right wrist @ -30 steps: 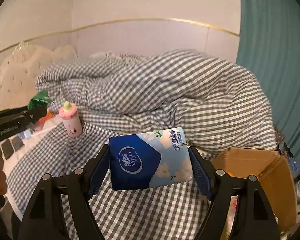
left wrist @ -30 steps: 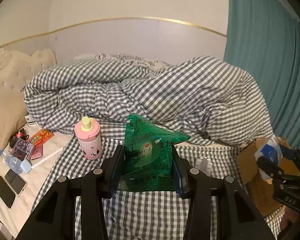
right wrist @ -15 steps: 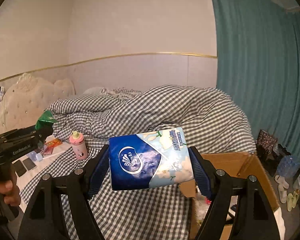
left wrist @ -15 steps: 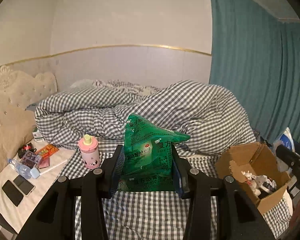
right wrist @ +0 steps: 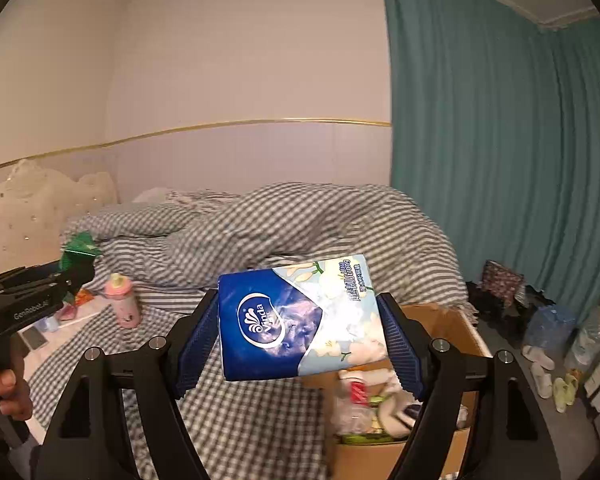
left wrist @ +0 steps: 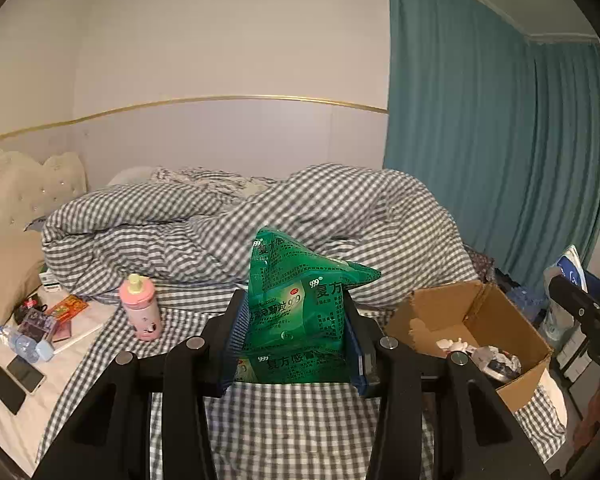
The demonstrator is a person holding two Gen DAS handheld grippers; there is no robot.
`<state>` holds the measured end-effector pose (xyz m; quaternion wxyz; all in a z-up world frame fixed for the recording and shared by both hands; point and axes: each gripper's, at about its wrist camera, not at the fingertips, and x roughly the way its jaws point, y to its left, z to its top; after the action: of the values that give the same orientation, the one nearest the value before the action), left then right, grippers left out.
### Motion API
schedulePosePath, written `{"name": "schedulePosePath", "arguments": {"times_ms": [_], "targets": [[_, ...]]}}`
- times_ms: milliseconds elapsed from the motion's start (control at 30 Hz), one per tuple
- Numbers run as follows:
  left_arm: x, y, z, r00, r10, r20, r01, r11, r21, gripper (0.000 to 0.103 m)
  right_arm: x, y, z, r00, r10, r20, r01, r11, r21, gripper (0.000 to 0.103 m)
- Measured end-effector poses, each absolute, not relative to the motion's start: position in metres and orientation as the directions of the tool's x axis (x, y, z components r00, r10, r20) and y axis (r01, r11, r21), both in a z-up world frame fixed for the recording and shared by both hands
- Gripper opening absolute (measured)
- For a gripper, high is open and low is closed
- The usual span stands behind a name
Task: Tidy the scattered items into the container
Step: 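Carry the green packet and blue tissue pack with both tools over the box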
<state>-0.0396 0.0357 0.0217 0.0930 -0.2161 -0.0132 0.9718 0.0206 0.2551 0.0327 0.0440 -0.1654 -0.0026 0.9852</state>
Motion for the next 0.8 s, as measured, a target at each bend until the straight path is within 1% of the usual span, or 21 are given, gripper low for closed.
{"name": "schedulePosePath", "arguments": {"times_ms": [200, 500, 600, 733, 800], "targets": [[-0.047, 0.078, 0.017, -0.875, 0.238, -0.423, -0.233, -0.97, -0.065, 0.044, 0.024, 0.293, 0.03, -0.926, 0.174, -0.335, -0.172, -0.984, -0.034, 0.076], [-0.056, 0.146, 0.012, -0.826, 0.36, -0.434, -0.356, -0.93, -0.094, 0.044, 0.056, 0.356, 0.035, -0.892, 0.299, -0.339, -0.301, -0.952, -0.049, 0.076], [-0.053, 0.175, 0.013, -0.811, 0.393, -0.434, -0.397, -0.914, -0.086, 0.044, 0.067, 0.378, 0.035, -0.88, 0.33, -0.342, -0.337, -0.941, -0.041, 0.076], [-0.047, 0.207, 0.013, -0.792, 0.433, -0.431, -0.442, -0.893, -0.085, 0.044, 0.082, 0.404, 0.033, -0.873, 0.342, -0.347, -0.366, -0.931, 0.003, 0.076], [-0.045, 0.22, 0.011, -0.781, 0.45, -0.434, -0.459, -0.884, -0.091, 0.044, 0.09, 0.413, 0.032, -0.864, 0.363, -0.348, -0.386, -0.923, -0.004, 0.076]]}}
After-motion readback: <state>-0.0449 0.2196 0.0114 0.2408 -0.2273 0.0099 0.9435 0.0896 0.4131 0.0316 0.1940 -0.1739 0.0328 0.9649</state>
